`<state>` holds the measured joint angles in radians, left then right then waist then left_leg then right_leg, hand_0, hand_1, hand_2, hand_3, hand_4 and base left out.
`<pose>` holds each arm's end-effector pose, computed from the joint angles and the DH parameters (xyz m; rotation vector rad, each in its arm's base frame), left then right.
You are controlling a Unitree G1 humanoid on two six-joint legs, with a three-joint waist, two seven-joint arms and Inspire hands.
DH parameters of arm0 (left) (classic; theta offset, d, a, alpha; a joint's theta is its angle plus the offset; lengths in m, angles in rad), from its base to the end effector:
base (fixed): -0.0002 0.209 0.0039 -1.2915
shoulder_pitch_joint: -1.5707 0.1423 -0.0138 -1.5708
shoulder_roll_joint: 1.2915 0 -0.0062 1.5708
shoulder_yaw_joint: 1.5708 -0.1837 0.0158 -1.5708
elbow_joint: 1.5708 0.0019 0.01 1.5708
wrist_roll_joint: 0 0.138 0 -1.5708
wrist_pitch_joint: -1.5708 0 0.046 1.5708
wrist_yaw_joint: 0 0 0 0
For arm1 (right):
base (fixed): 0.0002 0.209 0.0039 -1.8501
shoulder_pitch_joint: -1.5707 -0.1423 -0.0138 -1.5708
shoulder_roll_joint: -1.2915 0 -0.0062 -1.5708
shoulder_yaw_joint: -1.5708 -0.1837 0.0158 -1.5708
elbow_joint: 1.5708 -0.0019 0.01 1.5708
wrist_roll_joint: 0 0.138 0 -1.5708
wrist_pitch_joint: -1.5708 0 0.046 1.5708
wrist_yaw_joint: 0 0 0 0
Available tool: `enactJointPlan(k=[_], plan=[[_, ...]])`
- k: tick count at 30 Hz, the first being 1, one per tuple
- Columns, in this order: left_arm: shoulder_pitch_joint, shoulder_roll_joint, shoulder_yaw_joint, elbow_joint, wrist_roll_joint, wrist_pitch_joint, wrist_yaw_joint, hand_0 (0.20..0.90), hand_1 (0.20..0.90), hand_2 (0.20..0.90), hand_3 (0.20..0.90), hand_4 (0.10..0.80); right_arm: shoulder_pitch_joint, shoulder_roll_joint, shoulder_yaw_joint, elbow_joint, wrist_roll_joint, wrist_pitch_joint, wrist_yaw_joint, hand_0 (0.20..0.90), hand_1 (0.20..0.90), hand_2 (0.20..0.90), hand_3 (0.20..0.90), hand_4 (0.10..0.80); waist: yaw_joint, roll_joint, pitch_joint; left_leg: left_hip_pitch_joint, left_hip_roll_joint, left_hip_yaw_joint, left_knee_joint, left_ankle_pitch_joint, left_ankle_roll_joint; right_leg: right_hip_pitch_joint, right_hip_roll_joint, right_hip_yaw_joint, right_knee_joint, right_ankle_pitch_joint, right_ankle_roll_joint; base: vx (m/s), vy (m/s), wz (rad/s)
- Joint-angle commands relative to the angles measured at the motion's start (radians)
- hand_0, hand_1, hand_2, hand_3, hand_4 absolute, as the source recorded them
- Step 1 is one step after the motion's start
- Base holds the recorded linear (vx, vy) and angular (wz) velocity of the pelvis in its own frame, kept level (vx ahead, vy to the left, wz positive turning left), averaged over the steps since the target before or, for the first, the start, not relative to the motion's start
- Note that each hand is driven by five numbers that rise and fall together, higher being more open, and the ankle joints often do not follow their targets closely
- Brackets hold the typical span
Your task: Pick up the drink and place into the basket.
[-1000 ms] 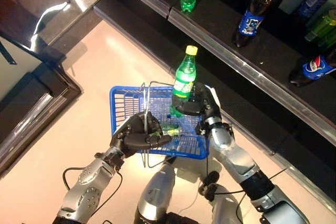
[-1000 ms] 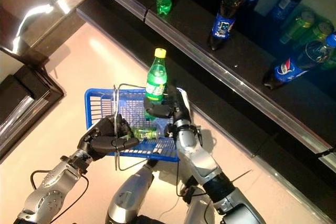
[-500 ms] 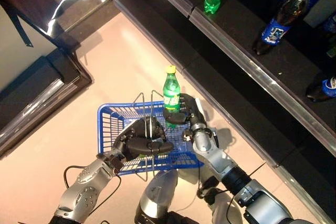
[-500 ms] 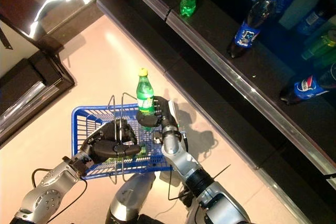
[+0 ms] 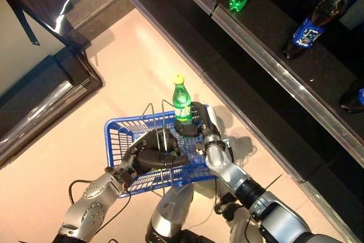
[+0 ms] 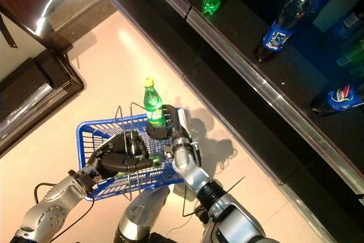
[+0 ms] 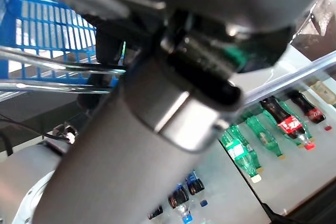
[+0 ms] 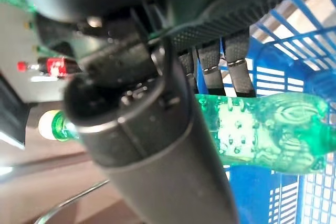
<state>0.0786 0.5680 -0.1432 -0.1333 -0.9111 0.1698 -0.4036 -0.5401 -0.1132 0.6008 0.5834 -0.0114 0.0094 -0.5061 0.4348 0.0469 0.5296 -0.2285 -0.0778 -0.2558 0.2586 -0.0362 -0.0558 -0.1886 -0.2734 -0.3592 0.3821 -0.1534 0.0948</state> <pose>0.1854 0.2159 0.0598 -0.3899 0.1648 -0.5895 0.2694 -0.0589 0.0403 -0.4663 -0.0383 0.0948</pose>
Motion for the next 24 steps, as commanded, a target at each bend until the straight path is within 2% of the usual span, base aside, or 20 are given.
enactJointPlan(k=[1,6,9,13,17,24], plan=[[-0.18,-0.084,0.087,-0.42,-0.193,-0.244,-0.277,0.3,0.3,0.3,0.2,0.1,0.002,-0.001,0.107,0.144,-0.178,0.09,0.049,0.3,0.3,0.3,0.2,0.1,-0.004,0.032,-0.053,-0.089,-0.047,0.005,0.045,0.06,0.046,0.101,0.033,-0.022,-0.122,0.118,-0.029,0.0,0.0,0.0],[-0.169,-0.098,0.09,-0.431,-0.198,-0.248,-0.279,0.3,0.3,0.3,0.2,0.1,0.024,-0.014,0.132,0.192,-0.247,0.112,0.058,0.3,0.3,0.3,0.2,0.1,-0.005,0.036,-0.045,-0.092,-0.046,0.009,0.038,0.063,0.05,0.093,0.032,-0.022,-0.121,0.119,-0.027,-0.003,0.003,0.01],[-0.155,-0.101,0.09,-0.439,-0.205,-0.261,-0.285,0.3,0.3,0.3,0.2,0.1,0.054,-0.025,0.132,0.227,-0.254,0.121,0.019,0.3,0.3,0.3,0.2,0.1,-0.007,0.042,-0.037,-0.093,-0.044,0.01,0.028,0.068,0.053,0.086,0.032,-0.021,-0.123,0.123,-0.025,-0.011,0.009,0.03],[-0.137,-0.105,0.087,-0.451,-0.219,-0.275,-0.283,0.3,0.3,0.3,0.2,0.1,0.082,-0.042,0.104,0.234,-0.25,0.077,-0.101,0.3,0.3,0.3,0.2,0.1,-0.013,0.047,-0.028,-0.094,-0.043,0.01,0.021,0.072,0.056,0.08,0.033,-0.02,-0.124,0.128,-0.023,-0.004,0.002,0.0],[-0.118,-0.112,0.088,-0.458,-0.23,-0.286,-0.286,0.3,0.3,0.3,0.2,0.1,0.119,-0.064,0.072,0.214,-0.279,0.036,-0.147,0.3,0.3,0.3,0.2,0.1,-0.024,0.051,-0.023,-0.093,-0.041,0.011,0.018,0.072,0.057,0.071,0.032,-0.017,-0.118,0.129,-0.021,0.001,0.002,0.01],[-0.095,-0.115,0.084,-0.471,-0.242,-0.293,-0.288,0.3,0.3,0.3,0.2,0.1,0.148,-0.078,0.08,0.172,-0.291,0.036,-0.126,0.3,0.3,0.3,0.2,0.1,-0.03,0.061,-0.017,-0.088,-0.038,0.01,0.018,0.07,0.057,0.068,0.028,-0.021,-0.112,0.126,-0.021,0.001,0.0,0.01]])
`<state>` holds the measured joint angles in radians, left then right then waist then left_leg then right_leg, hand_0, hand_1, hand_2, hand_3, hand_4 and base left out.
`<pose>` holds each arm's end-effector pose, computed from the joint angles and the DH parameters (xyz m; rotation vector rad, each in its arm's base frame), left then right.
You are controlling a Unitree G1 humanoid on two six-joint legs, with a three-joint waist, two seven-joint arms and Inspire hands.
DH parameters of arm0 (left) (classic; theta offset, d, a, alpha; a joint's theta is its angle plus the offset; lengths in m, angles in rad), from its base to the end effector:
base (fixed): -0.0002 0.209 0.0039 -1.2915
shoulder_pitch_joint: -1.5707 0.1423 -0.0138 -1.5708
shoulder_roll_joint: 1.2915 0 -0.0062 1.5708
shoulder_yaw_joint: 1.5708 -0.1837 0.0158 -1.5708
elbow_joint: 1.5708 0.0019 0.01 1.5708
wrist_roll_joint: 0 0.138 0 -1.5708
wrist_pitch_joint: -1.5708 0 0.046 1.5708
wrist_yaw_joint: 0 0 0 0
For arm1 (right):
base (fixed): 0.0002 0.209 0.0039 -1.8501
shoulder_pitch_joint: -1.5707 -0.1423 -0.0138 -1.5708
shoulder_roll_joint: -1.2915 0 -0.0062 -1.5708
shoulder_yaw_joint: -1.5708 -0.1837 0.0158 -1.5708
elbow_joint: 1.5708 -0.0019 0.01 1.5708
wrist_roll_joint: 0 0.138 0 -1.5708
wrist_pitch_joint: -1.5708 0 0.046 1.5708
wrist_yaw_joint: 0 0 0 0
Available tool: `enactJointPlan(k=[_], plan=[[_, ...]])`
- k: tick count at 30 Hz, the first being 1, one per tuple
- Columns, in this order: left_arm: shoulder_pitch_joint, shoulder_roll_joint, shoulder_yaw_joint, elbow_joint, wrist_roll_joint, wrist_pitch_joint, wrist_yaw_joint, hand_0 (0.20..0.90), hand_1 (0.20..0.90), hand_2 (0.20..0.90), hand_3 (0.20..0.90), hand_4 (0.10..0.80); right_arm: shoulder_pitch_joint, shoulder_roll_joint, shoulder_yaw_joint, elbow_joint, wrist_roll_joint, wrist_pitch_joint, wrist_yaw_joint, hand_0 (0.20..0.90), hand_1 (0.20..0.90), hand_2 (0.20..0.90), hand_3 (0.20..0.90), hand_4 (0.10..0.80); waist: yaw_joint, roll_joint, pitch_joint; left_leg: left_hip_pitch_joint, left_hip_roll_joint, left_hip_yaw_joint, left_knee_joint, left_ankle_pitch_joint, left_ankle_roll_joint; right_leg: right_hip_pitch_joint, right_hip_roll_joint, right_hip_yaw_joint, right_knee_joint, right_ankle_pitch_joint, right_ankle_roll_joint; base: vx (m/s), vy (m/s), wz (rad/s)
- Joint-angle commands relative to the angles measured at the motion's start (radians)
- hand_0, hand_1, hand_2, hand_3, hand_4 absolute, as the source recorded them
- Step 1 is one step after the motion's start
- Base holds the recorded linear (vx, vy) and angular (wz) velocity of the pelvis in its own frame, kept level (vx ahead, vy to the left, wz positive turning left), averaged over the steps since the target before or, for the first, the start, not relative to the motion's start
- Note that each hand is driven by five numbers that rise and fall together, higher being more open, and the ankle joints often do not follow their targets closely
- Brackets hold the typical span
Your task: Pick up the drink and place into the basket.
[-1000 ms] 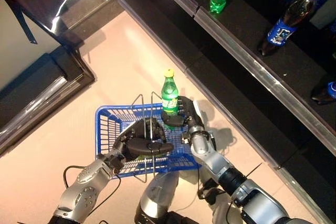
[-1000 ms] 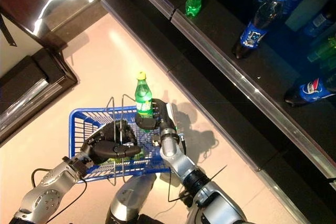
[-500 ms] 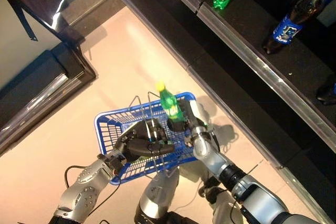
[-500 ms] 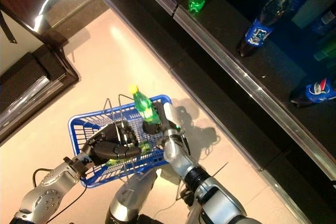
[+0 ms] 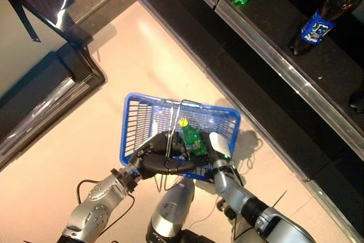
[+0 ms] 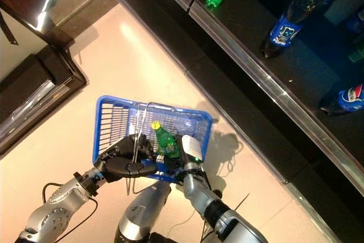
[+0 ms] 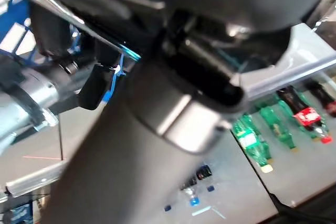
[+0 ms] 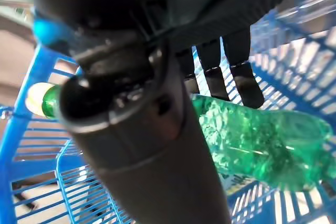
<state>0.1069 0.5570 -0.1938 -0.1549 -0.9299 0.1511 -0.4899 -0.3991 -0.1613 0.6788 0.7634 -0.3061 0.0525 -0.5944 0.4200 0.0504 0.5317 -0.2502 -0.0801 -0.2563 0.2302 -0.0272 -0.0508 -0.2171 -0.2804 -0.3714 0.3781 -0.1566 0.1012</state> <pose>0.1777 0.2052 0.0533 -0.4436 0.1637 -0.7104 0.2311 -0.0943 -0.0278 -0.9077 0.0889 0.0804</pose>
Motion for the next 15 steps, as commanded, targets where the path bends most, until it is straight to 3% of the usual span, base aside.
enactJointPlan(k=[1,7,15], plan=[[-0.117,-0.105,0.135,-0.452,-0.223,-0.275,-0.203,0.3,0.3,0.3,0.2,0.1,0.008,-0.03,0.005,-0.014,-0.004,-0.001,-0.03,0.3,0.3,0.3,0.2,0.1,-0.014,0.06,-0.018,-0.065,-0.036,0.009,0.045,0.062,0.052,0.097,0.034,-0.01,-0.106,0.129,-0.028,0.0,0.0,0.0],[-0.099,-0.112,0.13,-0.462,-0.232,-0.261,-0.215,0.3,0.3,0.3,0.2,0.1,-0.002,-0.03,0.013,0.016,0.001,0.074,0.03,0.3,0.3,0.3,0.2,0.1,-0.005,0.075,-0.016,-0.062,-0.04,0.002,0.045,0.065,0.051,0.102,0.026,-0.021,-0.1,0.126,-0.027,0.011,-0.001,0.01],[-0.102,-0.125,0.106,-0.478,-0.227,-0.227,-0.21,0.3,0.3,0.3,0.2,0.1,-0.066,0.008,-0.016,0.15,0.073,0.19,0.015,0.3,0.3,0.3,0.2,0.1,0.018,0.083,-0.013,-0.063,-0.048,-0.01,0.054,0.064,0.052,0.114,0.018,-0.036,-0.096,0.126,-0.026,0.022,-0.009,0.02]])
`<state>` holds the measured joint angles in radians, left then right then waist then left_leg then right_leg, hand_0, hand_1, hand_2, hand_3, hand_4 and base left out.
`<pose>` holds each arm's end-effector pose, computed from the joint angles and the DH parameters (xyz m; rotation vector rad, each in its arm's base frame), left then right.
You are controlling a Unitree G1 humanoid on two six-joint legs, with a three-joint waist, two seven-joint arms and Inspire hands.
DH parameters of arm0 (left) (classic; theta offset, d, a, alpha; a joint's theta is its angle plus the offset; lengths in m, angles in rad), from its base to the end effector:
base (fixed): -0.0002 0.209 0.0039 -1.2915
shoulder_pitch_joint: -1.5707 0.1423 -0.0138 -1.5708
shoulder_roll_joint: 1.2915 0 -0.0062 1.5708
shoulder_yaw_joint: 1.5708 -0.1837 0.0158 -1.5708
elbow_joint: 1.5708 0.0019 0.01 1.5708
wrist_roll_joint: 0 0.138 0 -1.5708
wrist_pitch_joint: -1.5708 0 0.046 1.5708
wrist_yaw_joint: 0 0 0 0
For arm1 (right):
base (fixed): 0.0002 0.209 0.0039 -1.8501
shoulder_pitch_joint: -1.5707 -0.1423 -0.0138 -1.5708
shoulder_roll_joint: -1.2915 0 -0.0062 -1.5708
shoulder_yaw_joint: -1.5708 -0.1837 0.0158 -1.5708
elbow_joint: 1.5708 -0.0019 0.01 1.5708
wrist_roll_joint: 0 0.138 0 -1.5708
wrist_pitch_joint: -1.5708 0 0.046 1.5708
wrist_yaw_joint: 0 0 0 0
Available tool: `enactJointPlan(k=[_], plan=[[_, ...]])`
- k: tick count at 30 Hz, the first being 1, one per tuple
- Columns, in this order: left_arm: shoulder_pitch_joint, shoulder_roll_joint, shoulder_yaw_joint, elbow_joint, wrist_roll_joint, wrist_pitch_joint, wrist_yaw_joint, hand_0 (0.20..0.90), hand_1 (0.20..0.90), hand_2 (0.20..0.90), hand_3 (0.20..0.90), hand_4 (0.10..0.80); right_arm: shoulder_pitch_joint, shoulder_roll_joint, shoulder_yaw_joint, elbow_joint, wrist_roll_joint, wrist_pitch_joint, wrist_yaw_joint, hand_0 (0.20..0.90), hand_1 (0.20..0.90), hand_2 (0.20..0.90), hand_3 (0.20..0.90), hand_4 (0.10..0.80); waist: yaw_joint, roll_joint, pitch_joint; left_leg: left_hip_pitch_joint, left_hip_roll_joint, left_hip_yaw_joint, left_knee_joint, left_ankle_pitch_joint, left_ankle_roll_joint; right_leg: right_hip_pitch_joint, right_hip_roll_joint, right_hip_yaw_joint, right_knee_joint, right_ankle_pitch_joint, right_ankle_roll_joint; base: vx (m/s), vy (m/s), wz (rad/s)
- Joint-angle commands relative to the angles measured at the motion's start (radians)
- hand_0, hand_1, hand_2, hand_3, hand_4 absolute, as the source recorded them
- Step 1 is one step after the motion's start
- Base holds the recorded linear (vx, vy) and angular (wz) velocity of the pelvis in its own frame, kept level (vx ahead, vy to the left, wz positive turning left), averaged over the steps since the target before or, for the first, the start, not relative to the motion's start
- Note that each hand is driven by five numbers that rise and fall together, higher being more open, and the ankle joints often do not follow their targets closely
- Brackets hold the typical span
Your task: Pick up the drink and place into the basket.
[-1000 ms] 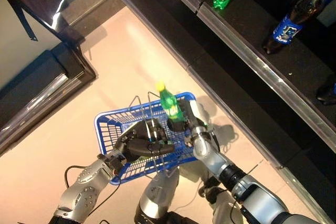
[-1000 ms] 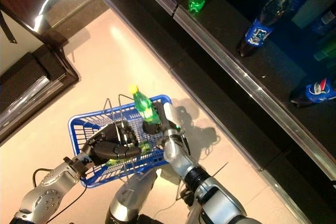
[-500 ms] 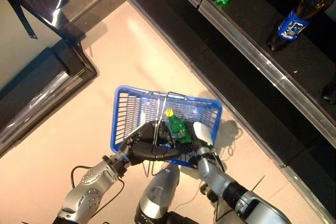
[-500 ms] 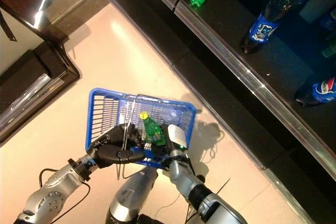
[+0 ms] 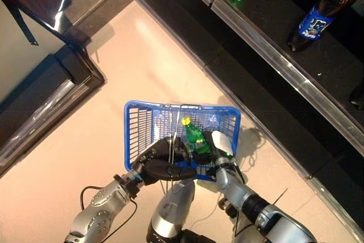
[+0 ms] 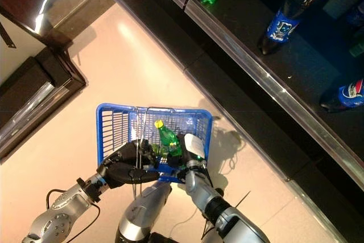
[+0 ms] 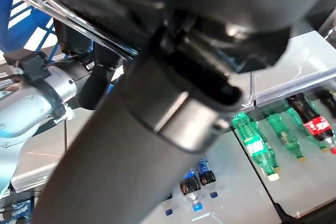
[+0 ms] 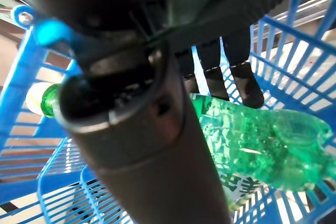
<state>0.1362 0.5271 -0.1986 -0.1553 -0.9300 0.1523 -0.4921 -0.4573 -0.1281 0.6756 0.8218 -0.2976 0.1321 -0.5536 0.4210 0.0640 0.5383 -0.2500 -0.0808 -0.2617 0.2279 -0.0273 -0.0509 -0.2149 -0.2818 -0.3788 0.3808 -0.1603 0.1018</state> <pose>0.1713 0.2008 0.0464 -0.4841 0.1796 -0.7026 0.2413 -0.0895 -0.0243 -0.9501 0.1603 0.0869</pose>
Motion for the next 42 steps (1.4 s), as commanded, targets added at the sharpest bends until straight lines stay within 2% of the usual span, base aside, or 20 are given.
enactJointPlan(k=[1,4,8,9,10,11,12,14,19,23,26,30,33,36,42], plan=[[-0.131,-0.095,0.108,-0.48,-0.225,-0.226,-0.206,0.3,0.3,0.3,0.2,0.1,-0.015,-0.024,-0.015,0.105,0.069,0.119,-0.025,0.3,0.3,0.3,0.2,0.1,0.018,0.07,-0.019,-0.063,-0.048,-0.005,0.056,0.064,0.052,0.113,0.019,-0.029,-0.1,0.13,-0.026,0.056,-0.024,0.01],[-0.13,-0.102,0.09,-0.489,-0.208,-0.204,-0.2,0.3,0.3,0.3,0.2,0.1,-0.051,-0.013,-0.021,0.166,0.112,0.18,-0.011,0.3,0.3,0.3,0.2,0.1,0.032,0.068,-0.024,-0.052,-0.049,-0.014,0.055,0.063,0.051,0.134,0.018,-0.037,-0.108,0.131,-0.026,0.067,-0.019,0.06],[-0.136,-0.102,0.076,-0.499,-0.198,-0.184,-0.184,0.3,0.3,0.3,0.2,0.1,-0.089,0.003,-0.046,0.216,0.165,0.173,-0.024,0.3,0.3,0.3,0.2,0.1,0.046,0.063,-0.029,-0.044,-0.053,-0.025,0.048,0.067,0.053,0.152,0.019,-0.045,-0.121,0.135,-0.024,0.056,-0.015,0.15],[-0.138,-0.101,0.074,-0.499,-0.199,-0.178,-0.181,0.3,0.3,0.3,0.2,0.1,-0.097,0.005,-0.052,0.226,0.172,0.171,-0.023,0.375,0.375,0.375,0.288,0.188,0.05,0.061,-0.031,-0.042,-0.055,-0.028,0.046,0.067,0.053,0.158,0.02,-0.046,-0.127,0.136,-0.024,0.054,-0.011,0.07],[-0.149,-0.108,0.062,-0.502,-0.185,-0.17,-0.162,0.3,0.3,0.3,0.2,0.1,-0.102,0.016,-0.051,0.238,0.179,0.168,-0.028,0.538,0.538,0.538,0.477,0.377,0.053,0.057,-0.03,-0.041,-0.054,-0.027,0.049,0.065,0.055,0.162,0.018,-0.045,-0.127,0.137,-0.021,0.067,-0.017,0.03],[-0.165,-0.119,0.044,-0.505,-0.162,-0.162,-0.136,0.3,0.3,0.3,0.2,0.1,-0.112,0.03,-0.046,0.243,0.197,0.175,-0.033,0.589,0.589,0.589,0.538,0.438,0.055,0.051,-0.031,-0.041,-0.053,-0.025,0.053,0.061,0.056,0.163,0.018,-0.044,-0.125,0.137,-0.021,0.076,-0.042,0.0],[-0.191,-0.135,0.019,-0.502,-0.129,-0.152,-0.102,0.3,0.3,0.3,0.2,0.1,-0.132,0.05,-0.041,0.25,0.227,0.184,-0.032,0.9,0.9,0.9,0.9,0.8,0.057,0.039,-0.031,-0.041,-0.051,-0.025,0.056,0.057,0.056,0.169,0.022,-0.039,-0.128,0.136,-0.023,0.101,-0.093,0.01],[-0.262,-0.151,-0.057,-0.472,-0.062,-0.162,-0.013,0.3,0.3,0.3,0.2,0.1,-0.183,0.089,-0.034,0.264,0.29,0.195,-0.02,0.9,0.9,0.9,0.9,0.8,0.057,0.008,-0.035,-0.04,-0.045,-0.027,0.064,0.052,0.054,0.189,0.032,-0.034,-0.141,0.141,-0.025,0.094,-0.102,0.03],[-0.394,-0.169,-0.168,-0.397,0.007,-0.228,0.142,0.3,0.3,0.3,0.2,0.1,-0.228,0.108,-0.017,0.255,0.332,0.153,-0.018,0.9,0.9,0.9,0.9,0.8,0.03,-0.02,-0.039,-0.037,-0.033,-0.02,0.06,0.05,0.052,0.19,0.04,-0.019,-0.15,0.148,-0.024,0.006,-0.002,-0.01],[-0.499,-0.196,-0.228,-0.344,0.049,-0.273,0.287,0.3,0.3,0.3,0.2,0.1,-0.234,0.112,0.012,0.193,0.339,0.12,-0.035,0.9,0.9,0.9,0.9,0.8,-0.011,-0.04,-0.045,-0.036,-0.019,0.002,0.059,0.047,0.048,0.172,0.043,0.002,-0.142,0.15,-0.021,-0.011,0.041,-0.1],[-0.546,-0.215,-0.25,-0.316,0.076,-0.299,0.369,0.3,0.3,0.3,0.2,0.1,-0.228,0.108,0.029,0.115,0.337,0.128,-0.049,0.9,0.9,0.9,0.9,0.8,-0.04,-0.051,-0.048,-0.035,-0.01,0.019,0.056,0.046,0.047,0.158,0.044,0.019,-0.134,0.149,-0.018,-0.018,0.057,-0.13],[-0.632,-0.251,-0.274,-0.277,0.155,-0.338,0.514,0.3,0.3,0.3,0.2,0.1,-0.167,0.053,0.084,-0.171,0.317,0.191,-0.059,0.9,0.9,0.9,0.9,0.8,-0.118,-0.083,-0.049,-0.041,0.011,0.062,0.056,0.047,0.048,0.114,0.049,0.055,-0.117,0.155,-0.015,-0.057,0.058,-0.19],[-0.65,-0.26,-0.269,-0.262,0.182,-0.354,0.554,0.3,0.3,0.3,0.2,0.1,-0.13,0.019,0.089,-0.287,0.299,0.206,-0.058,0.9,0.9,0.9,0.9,0.8,-0.148,-0.095,-0.049,-0.042,0.022,0.085,0.06,0.044,0.048,0.097,0.051,0.072,-0.105,0.155,-0.015,-0.041,0.047,-0.35],[-0.676,-0.278,-0.252,-0.243,0.235,-0.383,0.62,0.3,0.3,0.3,0.2,0.1,-0.076,-0.043,0.06,-0.434,0.258,0.192,-0.024,0.9,0.9,0.9,0.9,0.8,-0.201,-0.111,-0.049,-0.041,0.037,0.12,0.064,0.045,0.049,0.067,0.057,0.105,-0.085,0.154,-0.018,-0.041,0.06,-0.2],[-0.675,-0.288,-0.223,-0.234,0.261,-0.421,0.663,0.3,0.3,0.3,0.2,0.1,-0.012,-0.143,0.0,-0.611,0.23,0.197,0.032,0.9,0.9,0.9,0.9,0.8,-0.252,-0.12,-0.051,-0.038,0.055,0.158,0.071,0.045,0.049,0.038,0.063,0.139,-0.057,0.145,-0.024,-0.024,0.056,-0.24]])
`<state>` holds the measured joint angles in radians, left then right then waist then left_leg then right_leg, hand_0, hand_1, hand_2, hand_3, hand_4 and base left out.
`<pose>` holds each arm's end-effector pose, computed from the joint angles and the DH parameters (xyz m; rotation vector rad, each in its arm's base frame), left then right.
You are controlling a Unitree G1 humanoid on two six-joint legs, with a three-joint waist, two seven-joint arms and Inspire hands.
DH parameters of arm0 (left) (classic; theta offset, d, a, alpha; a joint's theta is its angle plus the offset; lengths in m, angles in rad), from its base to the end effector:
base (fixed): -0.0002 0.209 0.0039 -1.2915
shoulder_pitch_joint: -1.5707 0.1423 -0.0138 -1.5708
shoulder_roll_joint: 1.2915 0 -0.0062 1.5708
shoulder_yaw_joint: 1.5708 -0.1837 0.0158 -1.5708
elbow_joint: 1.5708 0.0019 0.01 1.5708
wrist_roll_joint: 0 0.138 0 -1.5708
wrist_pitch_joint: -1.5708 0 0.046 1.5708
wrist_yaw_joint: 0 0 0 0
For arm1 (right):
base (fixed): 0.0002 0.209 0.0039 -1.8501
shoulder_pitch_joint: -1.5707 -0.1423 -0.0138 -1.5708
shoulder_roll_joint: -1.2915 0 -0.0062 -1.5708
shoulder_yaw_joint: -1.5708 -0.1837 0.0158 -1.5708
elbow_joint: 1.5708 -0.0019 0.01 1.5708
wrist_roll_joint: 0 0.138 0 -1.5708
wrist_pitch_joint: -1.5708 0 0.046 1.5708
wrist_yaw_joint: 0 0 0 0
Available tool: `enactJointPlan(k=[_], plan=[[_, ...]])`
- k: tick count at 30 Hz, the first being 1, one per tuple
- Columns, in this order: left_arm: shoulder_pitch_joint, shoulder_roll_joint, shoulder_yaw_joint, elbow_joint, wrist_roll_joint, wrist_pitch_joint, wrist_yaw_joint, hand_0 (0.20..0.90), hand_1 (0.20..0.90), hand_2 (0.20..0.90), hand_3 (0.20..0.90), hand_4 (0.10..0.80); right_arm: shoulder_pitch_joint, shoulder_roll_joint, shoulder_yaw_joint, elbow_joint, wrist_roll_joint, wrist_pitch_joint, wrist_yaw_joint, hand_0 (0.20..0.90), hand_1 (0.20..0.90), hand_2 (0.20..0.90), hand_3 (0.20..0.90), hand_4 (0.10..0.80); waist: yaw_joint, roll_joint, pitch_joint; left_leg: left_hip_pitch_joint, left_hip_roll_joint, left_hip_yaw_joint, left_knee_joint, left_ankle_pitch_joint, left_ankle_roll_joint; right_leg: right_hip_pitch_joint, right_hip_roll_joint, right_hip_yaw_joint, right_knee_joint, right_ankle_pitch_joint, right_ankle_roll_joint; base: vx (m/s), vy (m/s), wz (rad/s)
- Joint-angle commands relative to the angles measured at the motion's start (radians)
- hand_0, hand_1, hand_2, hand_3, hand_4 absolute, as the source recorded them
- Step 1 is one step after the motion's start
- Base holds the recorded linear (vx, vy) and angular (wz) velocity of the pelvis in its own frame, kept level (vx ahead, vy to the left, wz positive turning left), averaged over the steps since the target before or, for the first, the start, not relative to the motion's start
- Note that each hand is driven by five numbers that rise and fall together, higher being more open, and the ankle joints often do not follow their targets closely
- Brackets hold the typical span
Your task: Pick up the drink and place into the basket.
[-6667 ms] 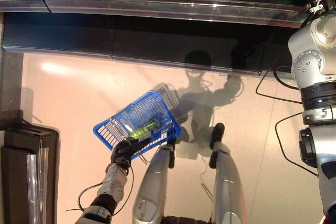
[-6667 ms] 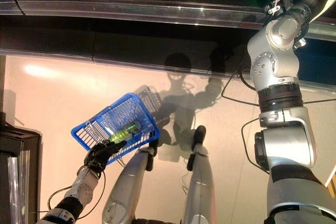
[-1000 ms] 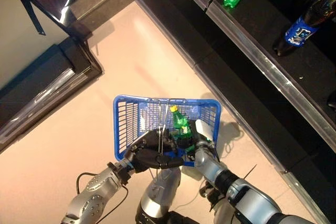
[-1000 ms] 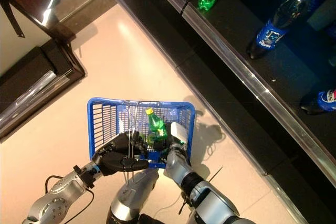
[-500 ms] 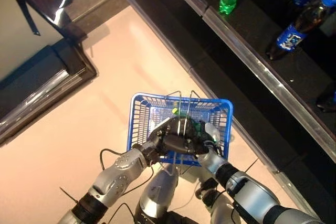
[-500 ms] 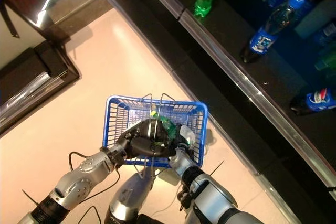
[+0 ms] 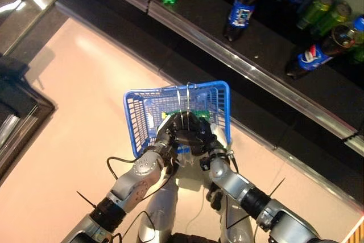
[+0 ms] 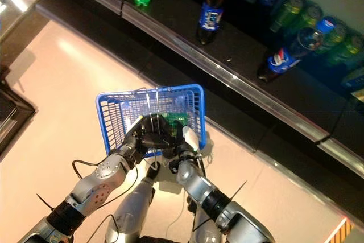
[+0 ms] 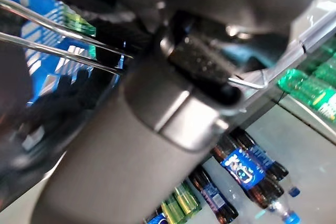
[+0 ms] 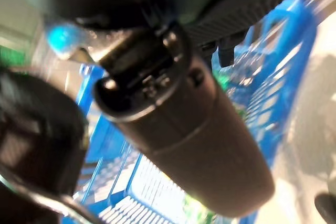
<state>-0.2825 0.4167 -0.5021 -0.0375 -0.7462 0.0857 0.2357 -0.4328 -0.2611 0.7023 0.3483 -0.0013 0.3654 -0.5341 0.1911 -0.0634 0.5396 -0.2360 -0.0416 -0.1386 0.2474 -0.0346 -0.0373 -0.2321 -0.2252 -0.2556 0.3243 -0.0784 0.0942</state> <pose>0.2316 0.1186 0.0798 -0.2226 0.1036 -0.3342 0.2459 -0.0844 0.0262 -0.6970 0.1647 0.0547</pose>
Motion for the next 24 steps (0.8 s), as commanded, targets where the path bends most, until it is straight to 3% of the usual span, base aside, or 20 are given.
enactJointPlan(k=[1,8,15,24], plan=[[-0.253,-0.18,0.085,-0.35,0.079,-0.363,-0.061,0.3,0.3,0.3,0.2,0.1,-0.025,-0.024,-0.039,-0.161,-0.07,-0.041,0.02,0.9,0.9,0.9,0.9,0.8,-0.03,0.006,-0.053,-0.05,0.019,0.04,0.052,0.052,0.036,0.053,0.007,0.02,0.004,0.061,-0.017,-0.003,0.062,-0.15],[-0.222,-0.197,0.121,-0.338,0.077,-0.411,-0.059,0.3,0.3,0.3,0.2,0.1,0.069,-0.095,-0.145,-0.29,-0.041,-0.088,0.057,0.9,0.9,0.9,0.9,0.8,-0.077,-0.004,-0.064,-0.035,0.037,0.079,0.067,0.048,0.035,0.037,0.012,0.052,0.035,0.049,-0.022,0.011,0.045,-0.11],[-0.187,-0.211,0.146,-0.341,0.059,-0.446,-0.067,0.3,0.3,0.3,0.2,0.1,0.152,-0.105,-0.217,-0.314,0.06,-0.17,0.091,0.9,0.9,0.9,0.9,0.8,-0.1,0.0,-0.079,-0.013,0.047,0.099,0.076,0.04,0.036,0.044,0.01,0.064,0.05,0.039,-0.026,0.034,0.032,-0.1],[-0.055,-0.209,0.198,-0.35,-0.039,-0.519,-0.085,0.3,0.3,0.3,0.2,0.1,0.344,-0.078,-0.282,-0.419,0.395,-0.35,0.353,0.9,0.9,0.9,0.9,0.8,-0.122,-0.005,-0.135,0.046,0.061,0.115,0.043,0.04,0.031,0.089,0.015,0.078,0.014,0.04,-0.021,0.043,0.0,-0.06]])
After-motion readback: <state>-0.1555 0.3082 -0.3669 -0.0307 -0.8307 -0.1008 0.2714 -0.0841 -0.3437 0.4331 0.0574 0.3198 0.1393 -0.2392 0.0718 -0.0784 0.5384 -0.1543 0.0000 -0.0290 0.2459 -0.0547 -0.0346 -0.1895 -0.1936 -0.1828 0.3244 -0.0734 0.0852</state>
